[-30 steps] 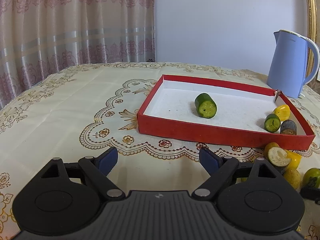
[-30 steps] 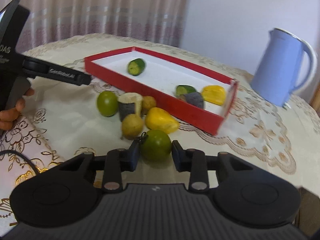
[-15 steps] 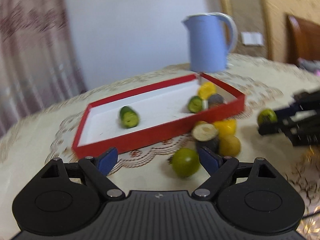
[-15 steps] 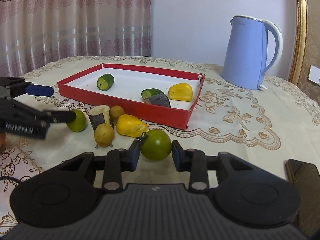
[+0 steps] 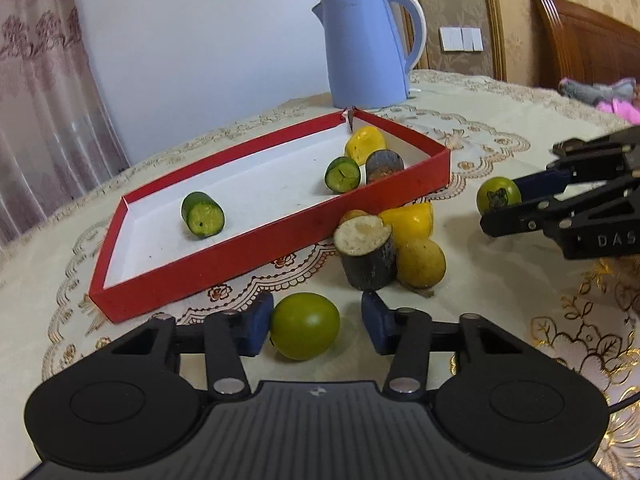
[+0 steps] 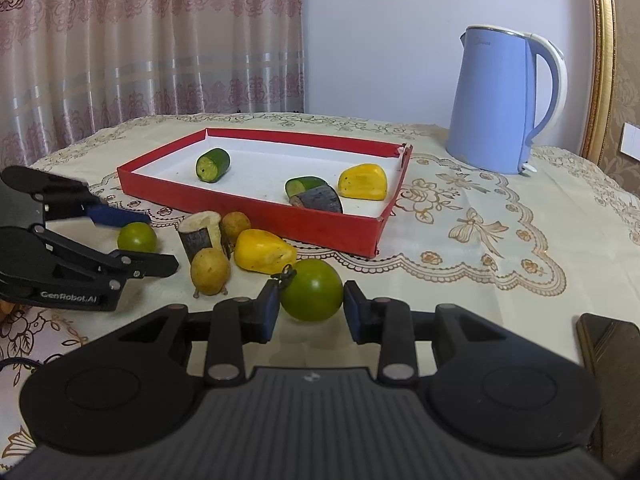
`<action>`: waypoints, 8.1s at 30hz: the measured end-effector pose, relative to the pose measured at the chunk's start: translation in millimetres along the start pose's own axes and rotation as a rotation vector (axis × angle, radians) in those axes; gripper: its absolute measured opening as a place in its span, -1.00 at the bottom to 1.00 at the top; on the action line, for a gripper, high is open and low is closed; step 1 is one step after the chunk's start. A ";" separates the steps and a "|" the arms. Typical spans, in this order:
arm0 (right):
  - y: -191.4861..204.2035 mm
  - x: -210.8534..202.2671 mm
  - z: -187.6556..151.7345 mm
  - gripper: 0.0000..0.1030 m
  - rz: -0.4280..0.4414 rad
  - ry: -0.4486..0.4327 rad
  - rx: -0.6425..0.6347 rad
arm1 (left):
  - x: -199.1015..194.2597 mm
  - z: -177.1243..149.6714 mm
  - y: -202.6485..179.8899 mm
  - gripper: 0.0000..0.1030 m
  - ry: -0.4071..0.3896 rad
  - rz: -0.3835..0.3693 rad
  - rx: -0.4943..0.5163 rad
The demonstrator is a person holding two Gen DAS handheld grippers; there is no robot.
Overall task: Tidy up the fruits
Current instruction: 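Grasp a green lime beside the tray with the right gripper while the left gripper grasps another lime, then carry the lime into the tray and open the left gripper, then carry the held green lime into the tray and open the right gripper, then grasp the dark eggplant chunk beside the tray with the right gripper, then grasp the brownish lime with the left gripper while the right gripper holds the eggplant chunk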
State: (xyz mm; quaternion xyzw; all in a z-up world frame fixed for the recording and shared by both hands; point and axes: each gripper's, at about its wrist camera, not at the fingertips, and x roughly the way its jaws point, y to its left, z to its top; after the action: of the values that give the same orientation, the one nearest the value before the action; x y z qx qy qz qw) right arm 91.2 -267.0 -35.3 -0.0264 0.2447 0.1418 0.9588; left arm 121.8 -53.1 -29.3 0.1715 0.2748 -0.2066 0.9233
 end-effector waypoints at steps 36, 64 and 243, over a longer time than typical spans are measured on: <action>-4.4 -6.5 1.5 -0.37 -0.008 -0.044 0.028 | 2.5 47.0 73.6 -0.34 -0.058 0.253 -0.266; 5.0 -30.2 7.4 -0.37 0.019 -0.100 0.032 | 105.1 90.4 110.0 0.03 0.066 0.369 -0.301; -19.9 -32.1 0.9 -0.39 -0.033 -0.176 0.180 | -10.7 21.9 -66.0 0.57 -0.135 0.040 0.109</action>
State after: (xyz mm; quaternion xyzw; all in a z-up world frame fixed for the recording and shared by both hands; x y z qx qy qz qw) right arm 70.4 -294.3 -19.6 0.0682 0.1707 0.1054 0.9773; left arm 91.7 -115.9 -19.2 0.2128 0.1967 -0.2138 0.9329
